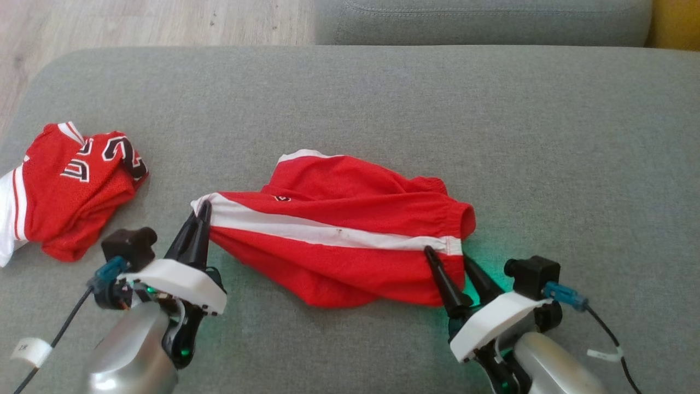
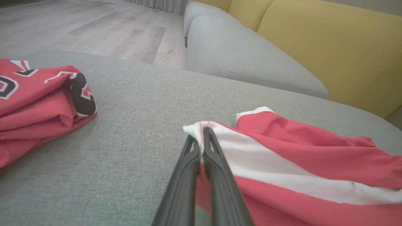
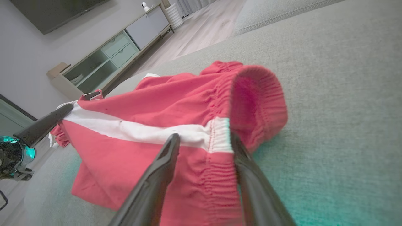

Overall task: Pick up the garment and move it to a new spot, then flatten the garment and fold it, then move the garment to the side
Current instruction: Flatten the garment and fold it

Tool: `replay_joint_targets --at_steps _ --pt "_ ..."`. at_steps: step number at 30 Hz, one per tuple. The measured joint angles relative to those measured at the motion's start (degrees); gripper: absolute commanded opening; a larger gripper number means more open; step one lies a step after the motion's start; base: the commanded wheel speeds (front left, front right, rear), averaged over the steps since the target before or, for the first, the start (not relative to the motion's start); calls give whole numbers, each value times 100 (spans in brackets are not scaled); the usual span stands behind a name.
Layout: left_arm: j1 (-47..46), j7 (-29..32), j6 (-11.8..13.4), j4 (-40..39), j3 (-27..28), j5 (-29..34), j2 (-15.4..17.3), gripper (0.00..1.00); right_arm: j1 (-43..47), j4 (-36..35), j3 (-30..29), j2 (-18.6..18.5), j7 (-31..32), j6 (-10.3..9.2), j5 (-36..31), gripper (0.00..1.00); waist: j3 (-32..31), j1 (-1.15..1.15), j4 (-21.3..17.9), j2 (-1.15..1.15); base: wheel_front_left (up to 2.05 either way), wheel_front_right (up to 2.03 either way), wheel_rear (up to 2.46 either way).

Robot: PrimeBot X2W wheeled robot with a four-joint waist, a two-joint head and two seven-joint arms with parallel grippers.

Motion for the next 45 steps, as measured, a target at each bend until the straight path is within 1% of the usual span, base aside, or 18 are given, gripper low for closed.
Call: replay_joint_targets --at_steps 1,2,3,7,11,17,20,21,24,26,30,34,37,38,40,42,43,45 --pt "0 0 0 0 21 22 -1 0 0 0 41 -12 0 0 15 37 3 0 0 0 0 0 0" --pt "0 0 0 0 45 53 -1 0 0 -8 62 -22 0 0 33 11 7 0 1 0 0 0 0" --pt "0 0 0 0 58 53 -1 0 0 -31 60 -34 0 0 40 0 10 0 0 0 0 0 0" --pt "0 0 0 -13 89 108 -1 0 -5 -281 -107 -71 0 0 33 0 2 0 -12 0 0 0 0" --pt "1 0 0 -148 279 238 4 0 -3 -614 -346 -63 0 0 -55 0 -102 1 -44 0 0 0 0" --pt "-5 -1 0 -747 598 480 156 0 -19 -1319 -469 -100 0 0 88 0 -446 0 -144 0 0 0 0" --pt "-58 -1 0 -1137 775 597 305 0 -189 -1738 -541 -231 0 0 240 0 -646 -1 -218 0 0 0 0" --pt "-156 -16 0 -1449 847 648 401 0 -427 -2049 -572 -364 0 0 343 0 -755 0 -275 0 0 0 0" --pt "-378 -16 0 -1908 958 710 545 0 -800 -2458 -719 -566 0 0 597 0 -900 0 -348 0 0 0 0" --pt "-519 11 12 -2236 1012 756 682 0 -996 -2659 -719 -771 0 0 772 0 -993 -1 -386 0 0 0 0" --pt "-705 374 236 -2860 1040 816 903 0 -1287 -2888 -735 -1091 140 0 1120 0 -1104 -1 -440 0 0 0 0" --pt "-867 918 492 -3212 1050 811 998 0 -1588 -2787 -864 -1261 756 0 1432 0 -1042 -1 -450 0 0 0 0" --pt "-906 1257 610 -3186 979 811 1004 0 -1830 -2404 -909 -1260 1244 0 1625 0 -895 0 -448 0 0 0 0" --pt "-906 1335 611 -3130 946 808 984 0 -1901 -2257 -913 -1243 1347 0 1685 0 -834 0 -447 0 0 0 0" --pt "-920 1372 666 -2952 932 725 837 0 -2091 -1911 -882 -1226 1525 0 1701 0 -680 0 -436 0 0 0 0" --pt "-1076 1272 709 -2609 849 818 693 0 -2436 -1571 -765 -1251 1517 0 1428 0 -475 0 -418 0 0 0 0" --pt "-1076 1272 709 -2609 849 818 693 0 -2436 -1571 -765 -1251 1517 0 1428 0 -475 0 -418 0 0 0 0" --pt "-1438 947 789 -2252 846 992 520 0 -2949 -1249 -684 -1235 1266 0 1137 0 -252 2 -397 0 0 0 0"
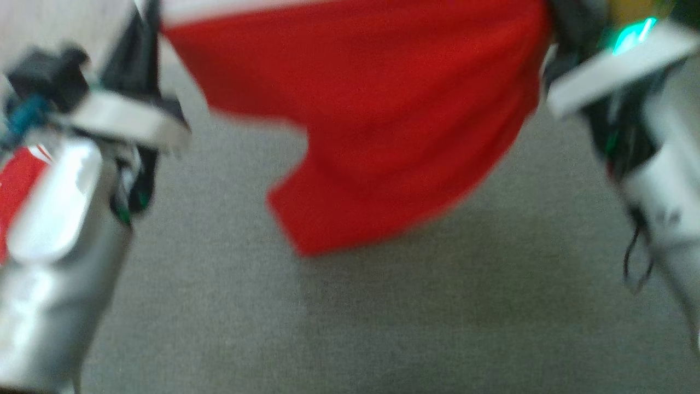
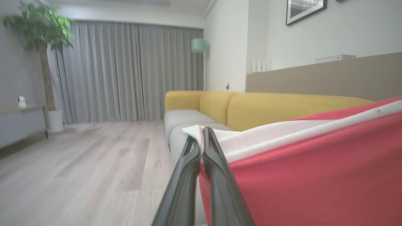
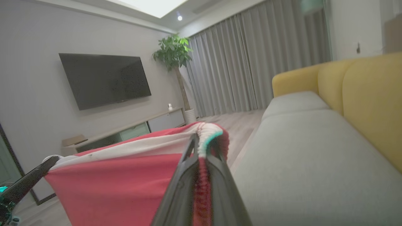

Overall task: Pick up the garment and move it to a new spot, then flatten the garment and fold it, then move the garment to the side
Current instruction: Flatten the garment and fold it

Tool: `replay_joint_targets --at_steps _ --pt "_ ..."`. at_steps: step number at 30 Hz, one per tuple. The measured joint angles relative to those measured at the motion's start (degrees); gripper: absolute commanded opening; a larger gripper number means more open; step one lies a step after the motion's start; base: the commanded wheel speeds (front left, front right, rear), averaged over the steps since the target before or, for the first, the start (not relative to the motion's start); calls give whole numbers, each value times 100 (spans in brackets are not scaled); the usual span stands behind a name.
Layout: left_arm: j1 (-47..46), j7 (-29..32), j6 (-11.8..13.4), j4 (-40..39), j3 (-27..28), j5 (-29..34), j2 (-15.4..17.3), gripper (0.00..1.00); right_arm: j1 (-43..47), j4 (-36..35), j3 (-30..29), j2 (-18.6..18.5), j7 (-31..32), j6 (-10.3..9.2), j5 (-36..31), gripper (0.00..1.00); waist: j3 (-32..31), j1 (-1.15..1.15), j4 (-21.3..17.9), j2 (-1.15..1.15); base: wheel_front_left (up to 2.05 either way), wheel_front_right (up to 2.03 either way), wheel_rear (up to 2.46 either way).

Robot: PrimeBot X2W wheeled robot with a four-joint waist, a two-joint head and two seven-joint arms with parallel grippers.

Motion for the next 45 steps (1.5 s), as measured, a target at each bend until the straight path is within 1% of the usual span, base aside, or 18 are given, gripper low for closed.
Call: replay_joint_targets --at_steps 3,4,5,7,9,11,13,16,21,23,26,28,32,35,38,40,43,45 --pt "-837 -643 91 357 27 408 -93 0 -1004 428 29 26 -716 1 -416 0 323 0 33 0 0 0 0" --pt "-1414 -892 155 421 181 552 -247 0 -1594 676 -19 31 -1058 1 -608 0 499 1 75 0 0 0 0" --pt "-1644 -951 178 421 259 612 -331 0 -1803 783 -44 26 -1144 1 -691 0 564 1 107 0 0 0 0" --pt "-1861 -991 188 375 425 732 -488 0 -1977 951 -45 10 -1232 1 -898 0 625 1 197 0 0 0 0" --pt "-1736 -996 108 300 548 877 -569 0 -1876 1031 -41 21 -1241 1 -937 0 635 -2 277 0 0 0 0" --pt "-1320 -996 -7 261 694 965 -615 0 -1615 910 94 -32 -1245 2 -1114 0 627 -1 312 0 0 0 0" --pt "-641 -995 -94 186 876 1024 -746 0 -1143 755 210 -115 -1251 2 -1267 0 605 -1 328 0 0 0 0" --pt "550 -992 -244 140 1088 1157 -1023 0 -97 632 328 -213 -1250 2 -1314 0 543 -2 337 0 0 0 0" --pt "2493 -987 -461 156 1589 1338 -1562 0 1802 449 524 -203 -1247 2 -1300 0 338 -2 323 0 0 0 0" --pt "3099 -985 -584 157 1724 1401 -1715 0 2419 363 333 -126 -1247 2 -1223 0 215 -3 319 0 0 0 0" --pt "3757 -961 -641 -10 2043 1473 -1914 0 3197 155 49 34 -1246 3 -1204 0 -3 -3 312 0 0 0 0" --pt "4074 -961 -681 -147 2139 1535 -1929 0 3636 11 -75 182 -1245 3 -1196 0 -149 -4 297 0 0 0 0" --pt "4685 -960 -740 -302 2199 1613 -1928 0 4350 -241 -236 318 -1237 4 -1200 0 -401 -4 236 0 0 0 0" --pt "4997 -960 -746 -419 2203 1615 -1928 0 4782 -468 -325 367 -1235 4 -1200 0 -519 -4 152 0 0 0 0" --pt "5001 -961 -748 -522 2221 1634 -1926 0 4912 -583 -341 367 -1232 4 -1199 0 -515 -3 86 0 0 0 0" --pt "4952 -961 -791 -563 2209 1770 -1922 0 4897 -651 -394 372 -1232 4 -1168 0 -466 -3 51 0 0 0 0" --pt "4268 -962 -792 -254 2020 1983 -1838 0 4634 -656 -413 450 -1232 3 -867 0 -258 -2 -7 0 0 0 0" --pt "3567 -962 -791 67 1707 2009 -1629 0 4293 -526 -409 548 -1233 3 -588 0 -99 -2 -37 0 0 0 0"
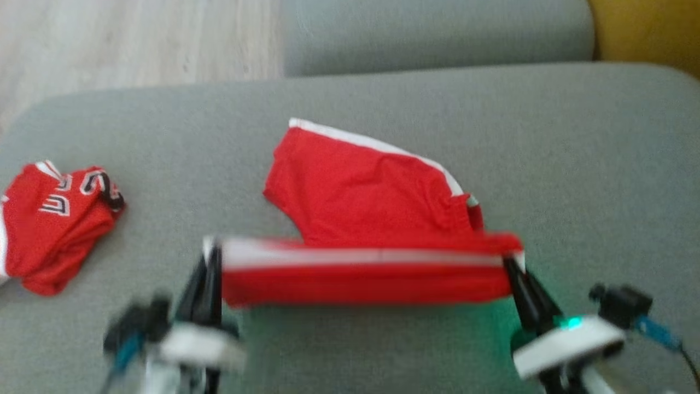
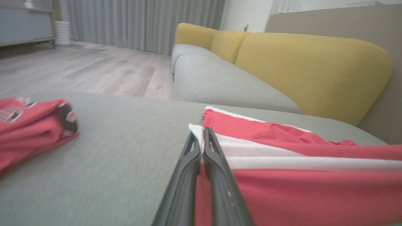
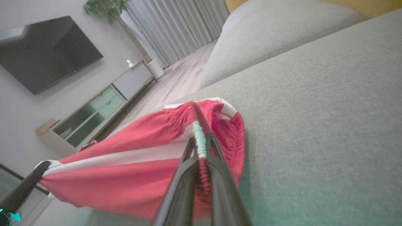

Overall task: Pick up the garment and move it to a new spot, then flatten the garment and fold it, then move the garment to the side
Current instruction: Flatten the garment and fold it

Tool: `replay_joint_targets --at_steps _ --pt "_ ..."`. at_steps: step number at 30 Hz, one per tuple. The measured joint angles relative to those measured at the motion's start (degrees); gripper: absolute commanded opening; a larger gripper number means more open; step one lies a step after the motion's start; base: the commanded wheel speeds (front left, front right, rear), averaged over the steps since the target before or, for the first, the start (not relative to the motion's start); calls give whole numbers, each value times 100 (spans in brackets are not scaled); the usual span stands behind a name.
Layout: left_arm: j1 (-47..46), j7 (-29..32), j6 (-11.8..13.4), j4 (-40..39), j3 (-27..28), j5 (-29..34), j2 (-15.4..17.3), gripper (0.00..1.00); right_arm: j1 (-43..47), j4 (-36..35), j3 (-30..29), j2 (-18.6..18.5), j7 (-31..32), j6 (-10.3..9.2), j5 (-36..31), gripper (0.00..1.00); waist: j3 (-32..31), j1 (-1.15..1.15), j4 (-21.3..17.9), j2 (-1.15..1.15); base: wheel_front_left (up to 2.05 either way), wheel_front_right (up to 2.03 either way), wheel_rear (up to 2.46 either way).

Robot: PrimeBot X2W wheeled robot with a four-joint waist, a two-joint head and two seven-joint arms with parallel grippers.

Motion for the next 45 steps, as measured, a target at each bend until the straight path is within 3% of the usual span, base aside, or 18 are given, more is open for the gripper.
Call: replay_joint_targets --at_steps 1,8,12,22,33,34,35,36,37,45 --pt "0 0 0 0 0 0 0 0 0 0 0 0 0 0 0 0 0 0 0 0 0 0 0" --pt "-2591 320 1 1233 -840 -532 487 0 -1344 579 197 277 -5 -1 731 0 637 2 -130 0 0 0 0" --pt "-3388 572 1 1817 -1388 -883 638 0 -1716 883 247 476 -7 -1 935 0 973 2 -254 0 0 0 0" --pt "-4479 573 1 2820 -2275 -1404 1000 0 -2218 1013 410 760 -7 -1 1050 0 1534 1 -670 0 0 0 0" --pt "-4971 292 1 3526 -2778 -1885 1044 0 -2267 984 311 926 -7 -1 983 0 1685 0 -948 0 0 0 0" --pt "-5000 267 1 3589 -2810 -1913 1029 0 -2267 984 303 934 -7 -1 982 16 1683 0 -954 0 0 0 0" --pt "-5023 218 1 3644 -2822 -1931 1015 32 -2267 988 303 940 -7 -1 951 54 1678 0 -958 0 0 0 0" --pt "-5031 183 1 3684 -2828 -1956 1003 81 -2267 1000 299 947 -7 -1 901 100 1668 0 -958 0 0 0 0" --pt "-5031 183 1 3684 -2828 -1956 1003 100 -2267 1000 299 947 -7 -1 901 100 1668 0 -958 0 0 0 0" --pt "-4947 15 1 3946 -2669 -2094 925 100 -2233 1106 -337 988 -8 -1 175 100 1473 0 -887 0 0 0 0"
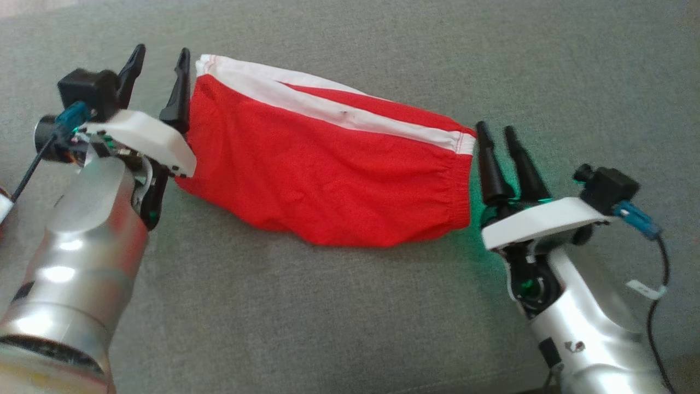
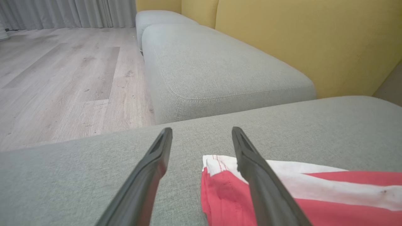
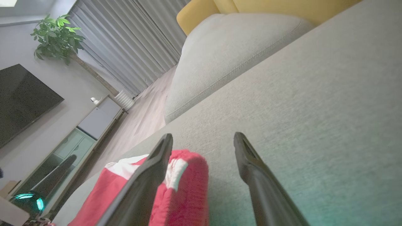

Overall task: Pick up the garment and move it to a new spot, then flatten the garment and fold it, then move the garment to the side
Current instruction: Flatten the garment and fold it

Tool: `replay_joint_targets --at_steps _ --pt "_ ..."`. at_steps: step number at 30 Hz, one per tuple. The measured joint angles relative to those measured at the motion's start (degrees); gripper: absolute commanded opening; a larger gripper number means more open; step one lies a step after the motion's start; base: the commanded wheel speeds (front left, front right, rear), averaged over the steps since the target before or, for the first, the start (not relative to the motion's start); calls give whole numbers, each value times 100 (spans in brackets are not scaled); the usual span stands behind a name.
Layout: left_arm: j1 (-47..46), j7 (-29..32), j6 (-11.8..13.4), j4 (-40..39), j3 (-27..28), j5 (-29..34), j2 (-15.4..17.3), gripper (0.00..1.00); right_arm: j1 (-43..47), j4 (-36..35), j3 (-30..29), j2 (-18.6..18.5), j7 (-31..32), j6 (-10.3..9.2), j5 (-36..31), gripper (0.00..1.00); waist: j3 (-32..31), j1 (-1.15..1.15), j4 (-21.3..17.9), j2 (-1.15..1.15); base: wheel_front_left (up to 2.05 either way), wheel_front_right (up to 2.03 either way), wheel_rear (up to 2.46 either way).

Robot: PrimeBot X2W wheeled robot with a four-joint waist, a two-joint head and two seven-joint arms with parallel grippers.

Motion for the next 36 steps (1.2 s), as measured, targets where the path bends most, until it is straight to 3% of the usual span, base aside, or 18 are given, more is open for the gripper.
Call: replay_joint_targets --at_steps 4,10,13,20,28,29,30,36 --pt "336 -16 55 -311 381 -40 -4 100 133 -7 -654 43 0 0 -843 100 -105 0 59 0 0 0 0" --pt "1033 -16 53 -380 545 -3 -207 100 537 -182 -1660 131 0 0 -2449 100 -224 0 155 0 0 0 0" --pt "1149 -16 51 -274 532 2 -334 100 659 -248 -2063 162 0 0 -2937 100 -242 0 185 0 0 0 0" --pt "1149 4 45 285 378 53 -485 100 754 -309 -2208 219 0 0 -3105 100 -221 0 164 0 0 0 0" --pt "1055 439 45 545 -68 51 -615 100 857 -296 -2170 225 0 0 -3031 100 -251 0 134 0 0 0 0" --pt "1047 483 45 535 -144 34 -614 58 860 -291 -2165 225 0 0 -3003 100 -262 0 136 0 0 0 0" --pt "1045 536 45 516 -218 20 -615 0 865 -276 -2159 225 0 0 -3003 100 -284 0 139 0 0 0 0" --pt "1196 461 42 447 -427 -158 -659 0 958 -186 -2118 227 0 0 -2956 100 -486 1 174 0 0 0 0"
